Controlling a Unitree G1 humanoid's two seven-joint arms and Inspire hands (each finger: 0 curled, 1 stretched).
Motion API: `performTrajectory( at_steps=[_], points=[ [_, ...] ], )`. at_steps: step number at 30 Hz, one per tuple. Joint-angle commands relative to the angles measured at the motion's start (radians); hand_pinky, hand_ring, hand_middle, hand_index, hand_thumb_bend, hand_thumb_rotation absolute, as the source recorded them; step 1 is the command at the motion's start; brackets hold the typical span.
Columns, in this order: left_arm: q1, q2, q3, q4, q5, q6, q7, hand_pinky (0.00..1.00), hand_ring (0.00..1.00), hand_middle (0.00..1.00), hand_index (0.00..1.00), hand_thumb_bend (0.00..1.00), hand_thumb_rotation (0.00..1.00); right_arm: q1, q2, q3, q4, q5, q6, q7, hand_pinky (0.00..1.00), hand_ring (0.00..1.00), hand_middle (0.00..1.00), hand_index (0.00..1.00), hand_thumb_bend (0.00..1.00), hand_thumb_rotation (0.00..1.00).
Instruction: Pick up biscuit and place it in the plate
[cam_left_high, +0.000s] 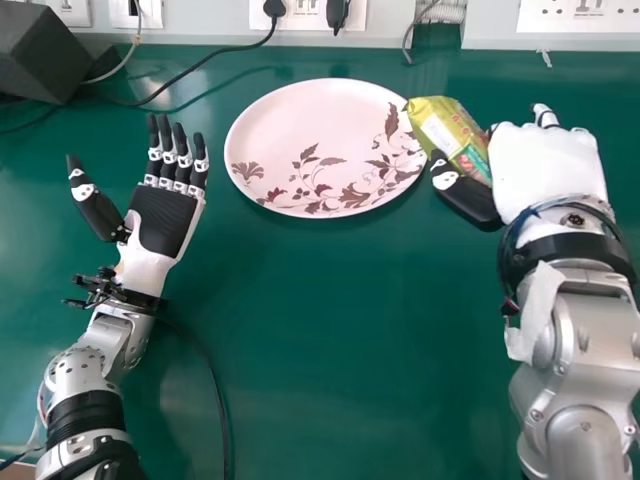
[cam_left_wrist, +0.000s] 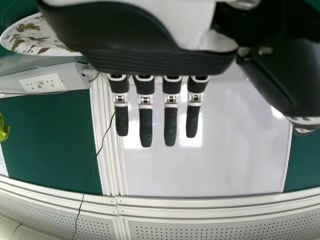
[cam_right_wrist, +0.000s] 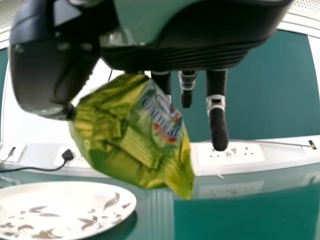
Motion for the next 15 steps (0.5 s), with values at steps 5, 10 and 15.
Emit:
performTrajectory(
  at_steps=[5,10,15],
  points=[
    [0.056,-0.030,-0.004,0.035,0.032,-0.015,0.013,0.84,0.77,0.82,0.82,0.98,0.46,-0.056,0.027,-0.003,-0.016,-0.028,-0.005,0.026,0.24,0.44,0.44,0.54,0.50,0.00],
    [0.063,-0.040,-0.005,0.025,0.033,-0.022,0.021,0.84,0.76,0.82,0.81,0.98,0.47,-0.083,0.036,0.001,-0.016,-0.045,-0.017,0.036,0.24,0.44,0.44,0.54,0.50,0.00],
    [0.066,-0.042,-0.009,0.021,0.035,-0.021,0.025,0.85,0.75,0.82,0.82,0.98,0.47,-0.108,0.044,0.003,-0.010,-0.053,-0.022,0.041,0.23,0.44,0.45,0.54,0.50,0.00]
  ],
)
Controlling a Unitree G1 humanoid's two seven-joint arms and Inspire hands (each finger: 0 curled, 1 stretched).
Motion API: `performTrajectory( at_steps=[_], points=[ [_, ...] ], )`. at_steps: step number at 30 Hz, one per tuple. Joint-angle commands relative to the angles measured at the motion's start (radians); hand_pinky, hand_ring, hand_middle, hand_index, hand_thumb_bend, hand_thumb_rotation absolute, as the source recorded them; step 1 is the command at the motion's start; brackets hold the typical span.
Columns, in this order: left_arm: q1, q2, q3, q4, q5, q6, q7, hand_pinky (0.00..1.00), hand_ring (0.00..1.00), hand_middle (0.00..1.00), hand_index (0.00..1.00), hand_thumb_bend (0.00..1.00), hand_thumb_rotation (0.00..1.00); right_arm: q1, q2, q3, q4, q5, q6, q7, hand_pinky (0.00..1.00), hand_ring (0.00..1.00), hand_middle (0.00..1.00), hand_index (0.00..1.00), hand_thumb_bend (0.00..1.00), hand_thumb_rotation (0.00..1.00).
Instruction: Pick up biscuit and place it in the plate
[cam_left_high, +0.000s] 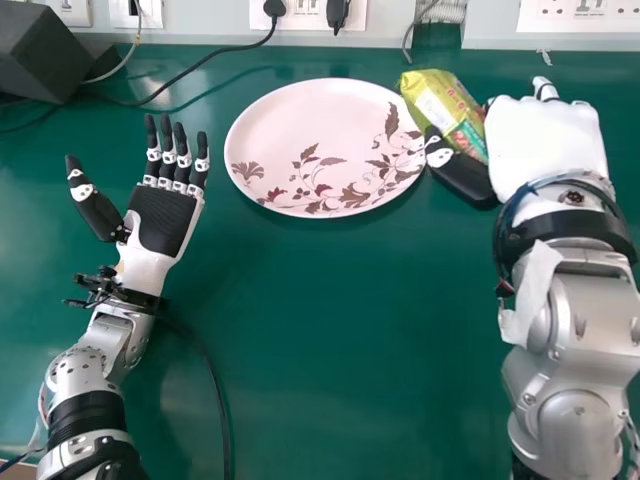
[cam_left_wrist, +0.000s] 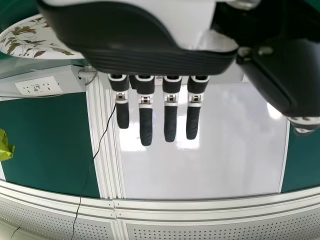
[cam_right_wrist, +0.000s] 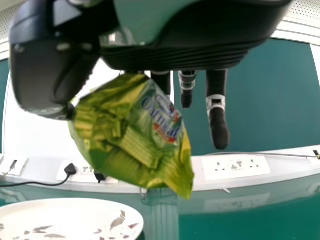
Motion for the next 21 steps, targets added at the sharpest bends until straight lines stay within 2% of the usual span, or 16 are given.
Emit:
performTrajectory(
  at_steps=[1,6,10,11,13,16,19,21],
  points=[
    [0.063,-0.031,-0.007,0.029,0.033,-0.013,0.009,0.86,0.75,0.82,0.82,0.98,0.46,-0.028,0.011,0.003,-0.005,-0.010,-0.005,-0.004,0.23,0.44,0.45,0.54,0.50,0.00],
    [0.070,-0.044,-0.007,0.011,0.030,-0.017,0.018,0.89,0.75,0.81,0.81,0.97,0.45,-0.052,0.009,0.005,0.002,-0.004,-0.014,-0.011,0.22,0.44,0.44,0.54,0.50,0.00],
    [0.074,-0.048,-0.012,0.001,0.035,-0.022,0.012,0.87,0.76,0.81,0.80,0.97,0.45,-0.070,0.000,0.004,0.014,0.007,-0.023,-0.021,0.22,0.44,0.44,0.54,0.50,0.00],
    [0.074,-0.047,-0.013,0.003,0.035,-0.021,0.009,0.86,0.76,0.81,0.80,0.97,0.45,-0.076,-0.003,0.004,0.019,0.013,-0.024,-0.026,0.22,0.40,0.46,0.55,0.49,0.00],
    [0.074,-0.045,-0.012,0.006,0.034,-0.019,0.008,0.84,0.77,0.80,0.80,0.97,0.45,-0.085,-0.005,0.003,0.027,0.020,-0.025,-0.033,0.22,0.36,0.47,0.56,0.49,0.00],
    [0.076,-0.047,-0.014,-0.002,0.036,-0.020,0.014,0.82,0.77,0.79,0.79,0.98,0.45,-0.100,-0.009,0.006,0.037,0.027,-0.029,-0.049,0.22,0.43,0.44,0.54,0.50,0.00],
    [0.075,-0.050,-0.014,-0.002,0.037,-0.021,0.005,0.78,0.76,0.78,0.80,0.99,0.45,-0.117,-0.016,0.010,0.050,0.033,-0.033,-0.061,0.22,0.44,0.43,0.54,0.50,0.00],
    [0.075,-0.053,-0.016,-0.002,0.041,-0.024,-0.005,0.79,0.74,0.78,0.80,0.99,0.46,-0.131,-0.017,0.013,0.063,0.033,-0.034,-0.065,0.22,0.44,0.44,0.54,0.50,0.00]
  ],
)
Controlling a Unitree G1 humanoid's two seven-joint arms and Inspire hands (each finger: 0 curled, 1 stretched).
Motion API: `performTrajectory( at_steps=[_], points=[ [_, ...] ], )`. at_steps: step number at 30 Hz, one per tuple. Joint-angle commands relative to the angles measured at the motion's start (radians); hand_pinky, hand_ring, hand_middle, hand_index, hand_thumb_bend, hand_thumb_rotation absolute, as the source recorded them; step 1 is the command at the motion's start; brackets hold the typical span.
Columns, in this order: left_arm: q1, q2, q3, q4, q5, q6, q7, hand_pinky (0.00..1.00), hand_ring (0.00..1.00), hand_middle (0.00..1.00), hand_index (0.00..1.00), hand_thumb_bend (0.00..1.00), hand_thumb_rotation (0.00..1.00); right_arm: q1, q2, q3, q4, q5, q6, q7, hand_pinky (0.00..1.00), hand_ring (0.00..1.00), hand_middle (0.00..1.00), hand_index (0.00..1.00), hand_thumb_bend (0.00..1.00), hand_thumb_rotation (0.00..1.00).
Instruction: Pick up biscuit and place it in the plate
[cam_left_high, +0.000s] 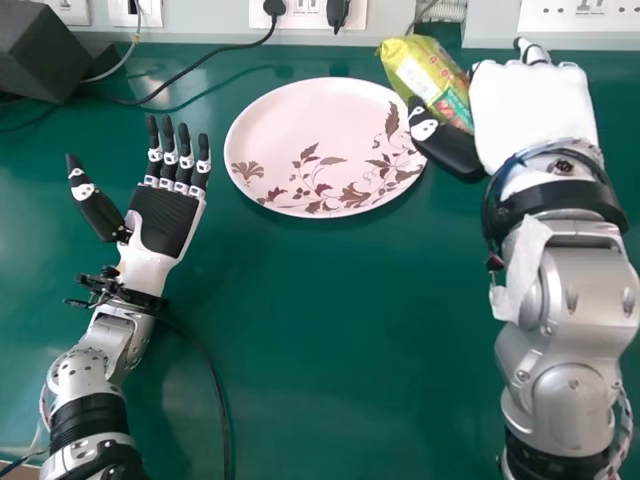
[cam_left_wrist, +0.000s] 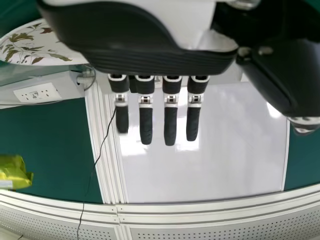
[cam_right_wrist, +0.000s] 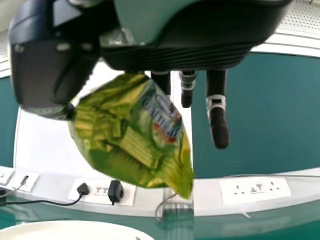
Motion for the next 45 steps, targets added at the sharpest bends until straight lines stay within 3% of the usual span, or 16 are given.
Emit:
performTrajectory(
  at_steps=[1,16,29,36,40,45],
  points=[
    [0.063,-0.034,-0.013,0.038,0.026,-0.006,-0.020,0.79,0.72,0.78,0.81,0.99,0.46,-0.034,-0.005,0.007,0.015,0.006,-0.004,-0.021,0.22,0.44,0.44,0.54,0.50,0.00],
    [0.056,-0.027,-0.015,0.056,0.038,-0.005,-0.056,0.78,0.71,0.76,0.79,1.00,0.42,-0.119,-0.030,0.038,0.199,0.082,0.017,-0.155,0.23,0.44,0.43,0.54,0.50,0.00],
    [0.059,-0.029,-0.019,0.046,0.041,-0.002,-0.066,0.86,0.71,0.75,0.79,1.00,0.39,-0.202,-0.074,0.087,0.415,0.213,0.052,-0.270,0.23,0.44,0.43,0.54,0.50,0.00],
    [0.059,-0.033,-0.020,0.043,0.040,-0.004,-0.068,0.85,0.72,0.74,0.77,1.00,0.38,-0.239,-0.105,0.118,0.503,0.280,0.065,-0.344,0.22,0.44,0.43,0.54,0.50,0.00],
    [0.060,-0.036,-0.022,0.039,0.040,0.000,-0.069,0.85,0.69,0.71,0.70,1.00,0.37,-0.265,-0.119,0.135,0.551,0.324,0.067,-0.375,0.23,0.44,0.43,0.54,0.50,0.00],
    [0.065,-0.042,-0.020,0.031,0.035,0.002,-0.060,0.84,0.70,0.76,0.77,1.00,0.37,-0.290,-0.135,0.164,0.602,0.359,0.074,-0.413,0.22,0.44,0.43,0.53,0.50,0.00]
  ],
)
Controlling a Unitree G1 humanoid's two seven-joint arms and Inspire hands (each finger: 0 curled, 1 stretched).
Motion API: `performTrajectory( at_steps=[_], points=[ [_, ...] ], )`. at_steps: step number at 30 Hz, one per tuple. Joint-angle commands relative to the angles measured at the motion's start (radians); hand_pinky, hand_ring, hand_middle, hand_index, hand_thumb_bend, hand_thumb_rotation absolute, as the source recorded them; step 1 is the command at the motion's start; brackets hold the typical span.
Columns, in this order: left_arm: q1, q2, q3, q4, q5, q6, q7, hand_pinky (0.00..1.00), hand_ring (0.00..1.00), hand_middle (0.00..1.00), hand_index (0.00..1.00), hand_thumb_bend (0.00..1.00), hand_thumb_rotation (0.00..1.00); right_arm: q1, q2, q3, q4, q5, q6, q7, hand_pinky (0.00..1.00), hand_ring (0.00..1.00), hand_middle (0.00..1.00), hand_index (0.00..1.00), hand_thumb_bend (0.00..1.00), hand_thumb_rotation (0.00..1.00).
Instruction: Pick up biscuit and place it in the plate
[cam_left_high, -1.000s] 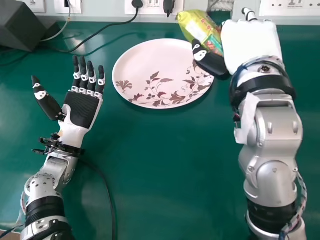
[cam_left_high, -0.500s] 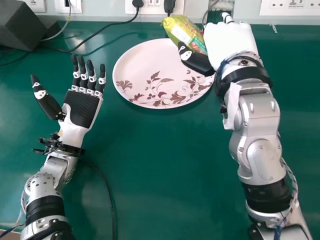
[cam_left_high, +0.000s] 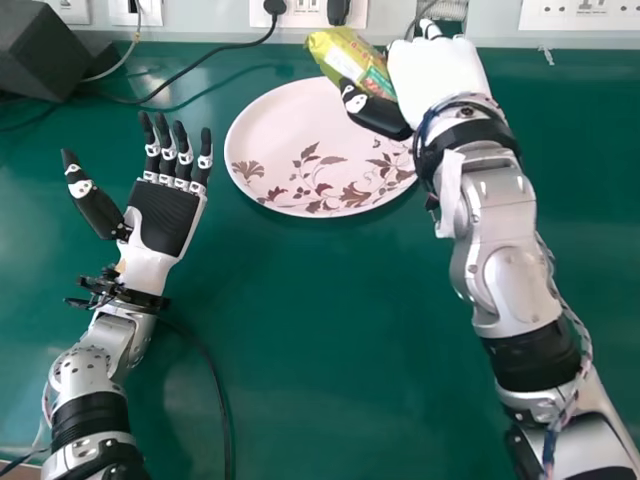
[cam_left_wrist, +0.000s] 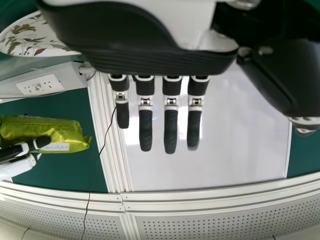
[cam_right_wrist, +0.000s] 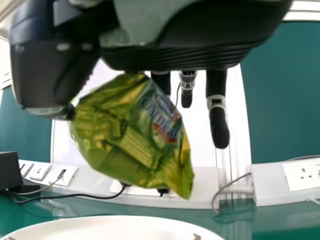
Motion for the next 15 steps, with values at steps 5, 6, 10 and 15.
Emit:
performTrajectory(
  at_steps=[5,6,10,15],
  points=[
    [0.067,-0.036,-0.014,0.039,0.023,0.004,0.002,0.87,0.71,0.76,0.77,1.00,0.37,-0.055,-0.022,0.034,0.064,0.057,0.012,-0.052,0.22,0.44,0.43,0.54,0.50,0.00],
    [0.068,-0.037,-0.014,0.037,0.024,0.002,0.002,0.87,0.71,0.75,0.77,1.00,0.37,-0.061,-0.025,0.040,0.075,0.064,0.013,-0.058,0.22,0.44,0.43,0.53,0.50,0.00],
    [0.067,-0.039,-0.015,0.036,0.025,0.000,0.003,0.88,0.70,0.73,0.77,1.00,0.37,-0.087,-0.041,0.064,0.121,0.085,0.018,-0.071,0.22,0.44,0.43,0.53,0.50,0.00],
    [0.063,-0.038,-0.017,0.047,0.026,-0.001,-0.014,0.84,0.68,0.71,0.76,0.99,0.38,-0.111,-0.060,0.089,0.182,0.120,0.011,-0.093,0.22,0.44,0.43,0.53,0.50,0.00]
  ],
)
